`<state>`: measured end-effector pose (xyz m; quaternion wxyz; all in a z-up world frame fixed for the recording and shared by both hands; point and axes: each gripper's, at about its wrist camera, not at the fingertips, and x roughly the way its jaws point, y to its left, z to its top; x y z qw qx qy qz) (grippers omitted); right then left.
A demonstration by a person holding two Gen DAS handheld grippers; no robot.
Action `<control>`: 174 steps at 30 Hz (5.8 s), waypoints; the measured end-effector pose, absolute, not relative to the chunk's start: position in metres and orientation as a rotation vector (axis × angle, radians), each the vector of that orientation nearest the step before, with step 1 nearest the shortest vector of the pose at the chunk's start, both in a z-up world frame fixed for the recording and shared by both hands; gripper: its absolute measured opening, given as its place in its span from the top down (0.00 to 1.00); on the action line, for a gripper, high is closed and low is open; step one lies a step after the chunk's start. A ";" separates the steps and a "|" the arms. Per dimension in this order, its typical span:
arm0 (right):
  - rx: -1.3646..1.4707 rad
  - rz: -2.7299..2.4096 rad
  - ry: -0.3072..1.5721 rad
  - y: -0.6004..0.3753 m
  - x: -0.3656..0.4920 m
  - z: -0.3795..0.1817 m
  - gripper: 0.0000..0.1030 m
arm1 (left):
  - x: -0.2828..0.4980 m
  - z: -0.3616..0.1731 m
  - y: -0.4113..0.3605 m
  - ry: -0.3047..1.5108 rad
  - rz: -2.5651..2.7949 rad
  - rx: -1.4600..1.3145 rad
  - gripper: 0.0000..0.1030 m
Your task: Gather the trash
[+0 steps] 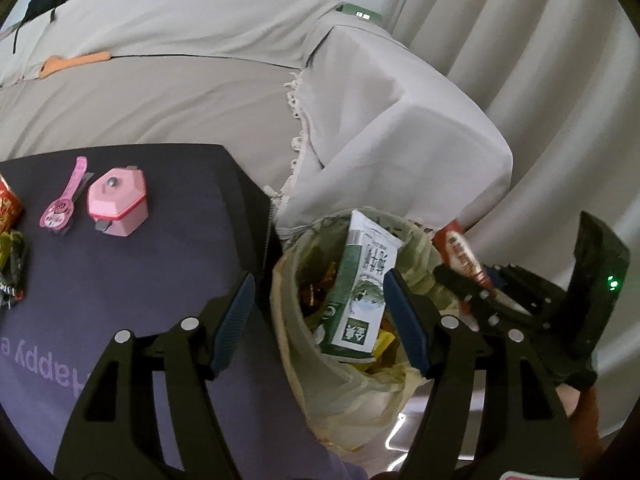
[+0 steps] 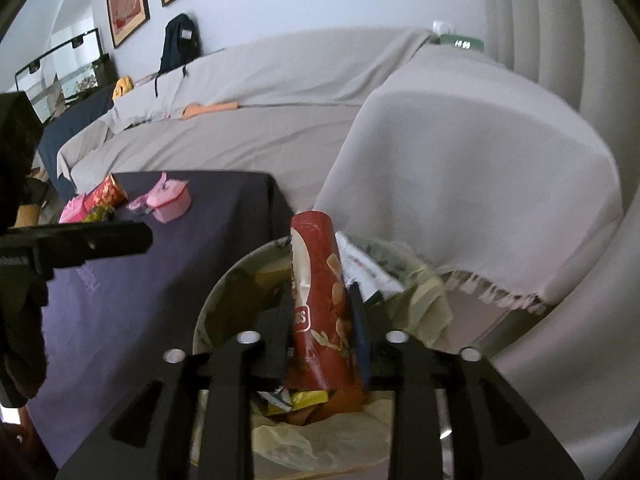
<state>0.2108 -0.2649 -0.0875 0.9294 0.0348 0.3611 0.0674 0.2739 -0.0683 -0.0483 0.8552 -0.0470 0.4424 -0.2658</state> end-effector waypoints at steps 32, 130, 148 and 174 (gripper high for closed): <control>0.006 0.226 0.701 -0.203 0.221 -0.086 0.27 | 0.257 -0.066 0.120 0.786 -0.291 -0.228 0.39; -0.034 0.516 0.834 -0.012 0.287 -0.102 0.79 | 0.257 -0.096 0.275 0.884 -0.070 -0.301 0.90; 0.027 0.471 0.795 -0.053 0.257 -0.096 0.65 | 0.204 -0.055 0.209 0.808 -0.164 -0.349 0.90; -0.063 0.267 0.952 0.001 0.305 -0.135 0.34 | 0.186 -0.098 0.250 0.838 -0.138 -0.460 0.89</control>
